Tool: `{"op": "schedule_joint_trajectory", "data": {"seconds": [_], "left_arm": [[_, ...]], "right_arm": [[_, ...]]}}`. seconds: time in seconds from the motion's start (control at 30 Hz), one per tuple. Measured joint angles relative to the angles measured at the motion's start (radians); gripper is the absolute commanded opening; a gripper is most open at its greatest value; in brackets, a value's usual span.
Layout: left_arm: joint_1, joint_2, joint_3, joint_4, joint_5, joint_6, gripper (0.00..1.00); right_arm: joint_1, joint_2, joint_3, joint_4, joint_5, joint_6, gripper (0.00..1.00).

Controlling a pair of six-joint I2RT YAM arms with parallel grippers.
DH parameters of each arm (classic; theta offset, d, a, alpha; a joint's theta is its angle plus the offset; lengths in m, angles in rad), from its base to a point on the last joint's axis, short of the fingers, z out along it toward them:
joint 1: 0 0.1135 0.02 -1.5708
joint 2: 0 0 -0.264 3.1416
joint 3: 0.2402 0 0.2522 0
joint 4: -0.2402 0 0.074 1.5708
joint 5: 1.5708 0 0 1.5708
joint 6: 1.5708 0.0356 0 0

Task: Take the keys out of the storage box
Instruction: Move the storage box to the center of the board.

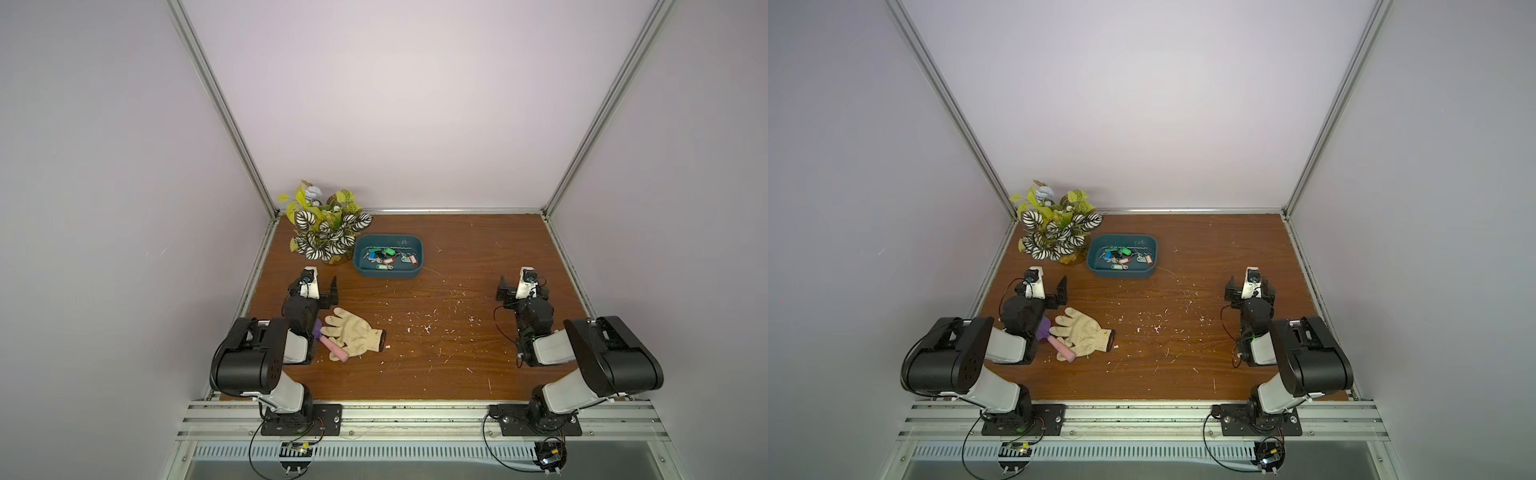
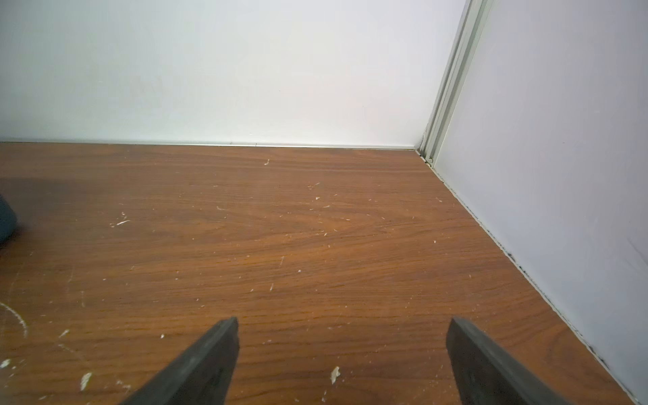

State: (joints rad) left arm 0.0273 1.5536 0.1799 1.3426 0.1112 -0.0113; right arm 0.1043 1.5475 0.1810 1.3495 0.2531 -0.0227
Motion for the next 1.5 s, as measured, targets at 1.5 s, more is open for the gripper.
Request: {"op": "schedule_joint_trajectory", "data": {"seconds": [1.5], "left_arm": [[-0.030,-0.086,-0.003,-0.040,-0.099,0.006,1.00]], "right_arm": [[0.019,-0.285,0.042,-0.245,0.006,0.028,0.99]]}}
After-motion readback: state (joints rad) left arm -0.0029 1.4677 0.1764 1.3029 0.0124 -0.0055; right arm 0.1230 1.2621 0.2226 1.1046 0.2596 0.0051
